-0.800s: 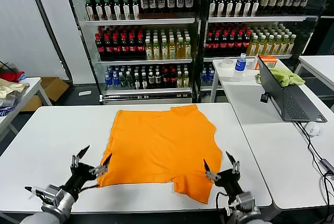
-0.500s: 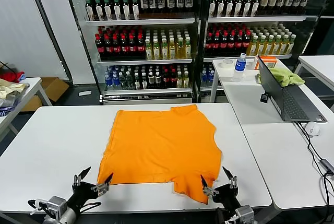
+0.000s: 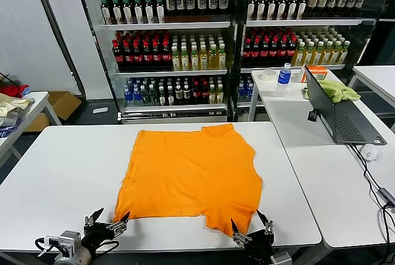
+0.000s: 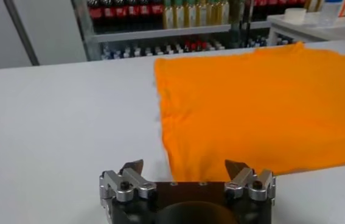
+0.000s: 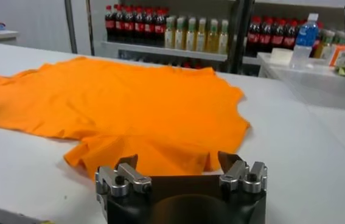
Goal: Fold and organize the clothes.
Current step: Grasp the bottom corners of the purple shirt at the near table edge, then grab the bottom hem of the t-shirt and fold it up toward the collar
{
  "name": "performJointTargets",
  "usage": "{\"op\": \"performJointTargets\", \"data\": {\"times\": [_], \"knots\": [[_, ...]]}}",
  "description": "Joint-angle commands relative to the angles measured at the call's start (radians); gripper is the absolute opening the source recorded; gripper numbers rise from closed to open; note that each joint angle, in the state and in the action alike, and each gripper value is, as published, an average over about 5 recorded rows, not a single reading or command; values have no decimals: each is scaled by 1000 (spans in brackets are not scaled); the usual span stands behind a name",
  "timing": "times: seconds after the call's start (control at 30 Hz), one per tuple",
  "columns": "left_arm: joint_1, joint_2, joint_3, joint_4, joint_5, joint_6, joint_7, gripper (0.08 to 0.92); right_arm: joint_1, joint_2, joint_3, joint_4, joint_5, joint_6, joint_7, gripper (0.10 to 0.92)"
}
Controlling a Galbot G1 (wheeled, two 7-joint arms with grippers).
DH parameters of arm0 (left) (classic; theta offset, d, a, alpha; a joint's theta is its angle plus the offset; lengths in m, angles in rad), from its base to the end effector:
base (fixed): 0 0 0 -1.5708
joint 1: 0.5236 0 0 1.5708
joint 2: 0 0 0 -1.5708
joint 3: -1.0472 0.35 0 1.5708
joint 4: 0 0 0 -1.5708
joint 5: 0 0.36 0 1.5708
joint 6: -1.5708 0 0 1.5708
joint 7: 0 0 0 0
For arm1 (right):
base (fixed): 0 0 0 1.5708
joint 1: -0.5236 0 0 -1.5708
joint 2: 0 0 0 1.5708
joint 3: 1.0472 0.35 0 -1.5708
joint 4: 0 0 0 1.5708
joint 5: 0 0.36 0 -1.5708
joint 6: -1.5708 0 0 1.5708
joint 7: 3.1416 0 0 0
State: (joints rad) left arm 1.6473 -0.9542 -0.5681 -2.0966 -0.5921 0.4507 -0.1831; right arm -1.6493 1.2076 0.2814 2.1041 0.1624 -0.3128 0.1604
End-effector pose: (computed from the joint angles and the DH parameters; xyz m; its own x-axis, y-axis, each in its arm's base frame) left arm 0.1832 0.1092 -0.2831 -0.8318 0.0639 0.5514 0.1031 0.9938 0.0404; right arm 0.1447 0.0102 -0.3209 -0.8796 -0.1900 0.4362 -0.2385 0.9694 -0.0586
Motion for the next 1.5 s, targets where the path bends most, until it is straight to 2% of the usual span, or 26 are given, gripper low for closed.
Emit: {"op": "performJointTargets", "data": {"times": [0.03,0.27,0.47,0.57,0.9,1.1,1.33,1.5], "knots": [[-57,-5,29,24,-14,54,-49,823,-10,2,-10,-7,10,-19,25,823],[-53,0,29,18,6,62,-54,823,-8,10,-21,-11,14,-21,33,803],[-47,-6,39,30,28,59,-39,822,6,15,-38,-22,44,-23,45,646],[-44,-9,41,26,35,58,-33,782,11,15,-39,-19,64,-29,49,559],[-48,-14,79,33,94,44,-16,498,15,14,-32,-14,86,-25,47,273],[-66,-10,81,32,133,0,44,325,16,1,-4,-4,89,16,-7,130],[-27,9,39,-39,177,-9,86,124,-65,-36,34,95,103,45,-47,113],[63,17,3,-90,189,-9,91,80,-167,-62,71,154,97,61,-66,113]]}}
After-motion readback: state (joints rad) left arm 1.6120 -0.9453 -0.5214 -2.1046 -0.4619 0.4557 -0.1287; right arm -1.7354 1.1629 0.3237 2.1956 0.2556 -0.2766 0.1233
